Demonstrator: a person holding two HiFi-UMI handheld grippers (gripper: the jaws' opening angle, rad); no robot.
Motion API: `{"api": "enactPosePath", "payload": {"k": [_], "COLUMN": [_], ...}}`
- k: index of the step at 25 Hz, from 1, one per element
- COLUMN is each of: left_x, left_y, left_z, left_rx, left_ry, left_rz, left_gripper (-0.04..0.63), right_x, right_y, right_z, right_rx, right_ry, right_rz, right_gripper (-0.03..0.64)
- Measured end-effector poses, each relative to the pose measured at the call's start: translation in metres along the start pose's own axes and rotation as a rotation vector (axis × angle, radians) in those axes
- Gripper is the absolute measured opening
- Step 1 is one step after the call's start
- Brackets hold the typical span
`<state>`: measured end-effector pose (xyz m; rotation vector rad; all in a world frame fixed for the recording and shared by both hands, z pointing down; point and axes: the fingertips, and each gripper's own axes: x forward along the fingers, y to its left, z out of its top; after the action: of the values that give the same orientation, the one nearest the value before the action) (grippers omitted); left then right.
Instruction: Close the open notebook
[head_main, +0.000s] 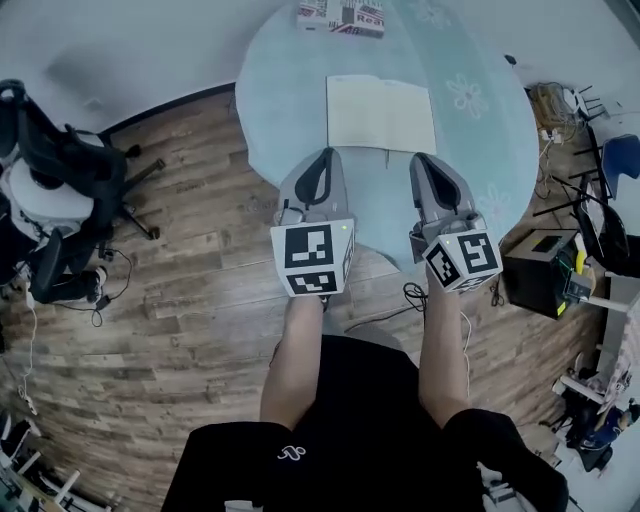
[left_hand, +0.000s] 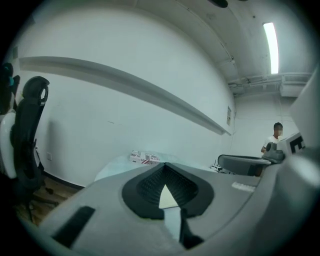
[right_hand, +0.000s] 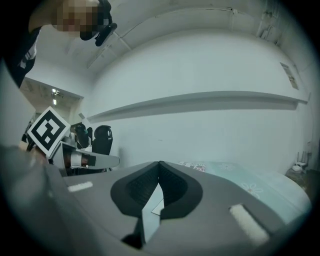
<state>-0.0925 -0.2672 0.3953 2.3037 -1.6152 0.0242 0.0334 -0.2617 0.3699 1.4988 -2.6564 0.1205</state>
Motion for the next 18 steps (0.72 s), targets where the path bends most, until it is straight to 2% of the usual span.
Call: {"api": "enactPosePath", "payload": {"k": [3, 5, 12, 15, 18], "left_x": [0.023, 0.033, 0.053, 0.054, 0.056], "left_y": [0.013, 0.015, 0.022, 0.033, 0.041], "left_z": [-0.001, -0.014, -0.043, -0.050, -0.059], "left_rx": [-0.003, -0.011, -0.014, -0.012, -0.023], "left_ry": [0.020, 0.052, 0.135, 0.157, 0.176], "left_rz": [-0.009, -0.020, -0.003, 0.021, 0.046], "left_gripper": [0.002, 0.002, 0.002, 0.002, 0.003], "right_x": [0.018, 0.026, 0.054, 0.069, 0.086], "right_y": [-0.013, -0.019, -0.017, -0.018, -0.029], "right_z": [-0.010, -0.029, -0.116, -0.154, -0.183], "right_rx": [-0.051, -0.120, -0.547, -0.687, -0.832], "right_ry": [0.052, 0.124, 0.430, 0.533, 0.604], "right_rz": [-0.040, -0.038, 0.169, 0.254, 0.293], "right_gripper": [0.012, 0.012, 0.015, 0.105, 0.111]}}
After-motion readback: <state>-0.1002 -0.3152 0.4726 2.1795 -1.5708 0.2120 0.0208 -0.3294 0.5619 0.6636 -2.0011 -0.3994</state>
